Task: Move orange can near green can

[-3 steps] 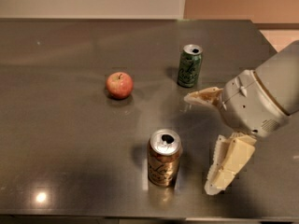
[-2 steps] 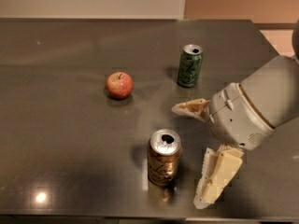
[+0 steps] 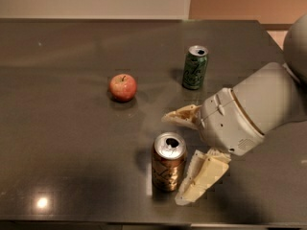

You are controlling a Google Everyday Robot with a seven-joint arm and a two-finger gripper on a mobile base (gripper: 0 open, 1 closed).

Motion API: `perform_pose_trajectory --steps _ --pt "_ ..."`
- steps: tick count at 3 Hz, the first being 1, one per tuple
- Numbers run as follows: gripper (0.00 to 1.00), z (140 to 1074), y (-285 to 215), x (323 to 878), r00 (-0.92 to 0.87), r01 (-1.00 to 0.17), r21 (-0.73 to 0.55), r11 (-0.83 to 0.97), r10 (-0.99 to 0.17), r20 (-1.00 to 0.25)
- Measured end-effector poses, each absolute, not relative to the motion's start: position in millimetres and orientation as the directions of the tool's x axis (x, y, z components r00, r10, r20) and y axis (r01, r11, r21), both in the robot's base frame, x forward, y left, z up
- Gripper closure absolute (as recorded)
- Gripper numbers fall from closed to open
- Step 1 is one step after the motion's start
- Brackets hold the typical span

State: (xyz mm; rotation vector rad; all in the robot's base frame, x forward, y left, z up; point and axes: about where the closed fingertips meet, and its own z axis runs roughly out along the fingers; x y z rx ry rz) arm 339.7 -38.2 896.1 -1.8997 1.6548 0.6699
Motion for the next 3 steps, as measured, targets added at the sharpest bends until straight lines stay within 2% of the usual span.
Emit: perform_pose_trajectory --steps 3 --pt "0.86 920.0 -49.7 363.3 0.08 -0.995 -0.098 -0.018 -0.724 -0.685"
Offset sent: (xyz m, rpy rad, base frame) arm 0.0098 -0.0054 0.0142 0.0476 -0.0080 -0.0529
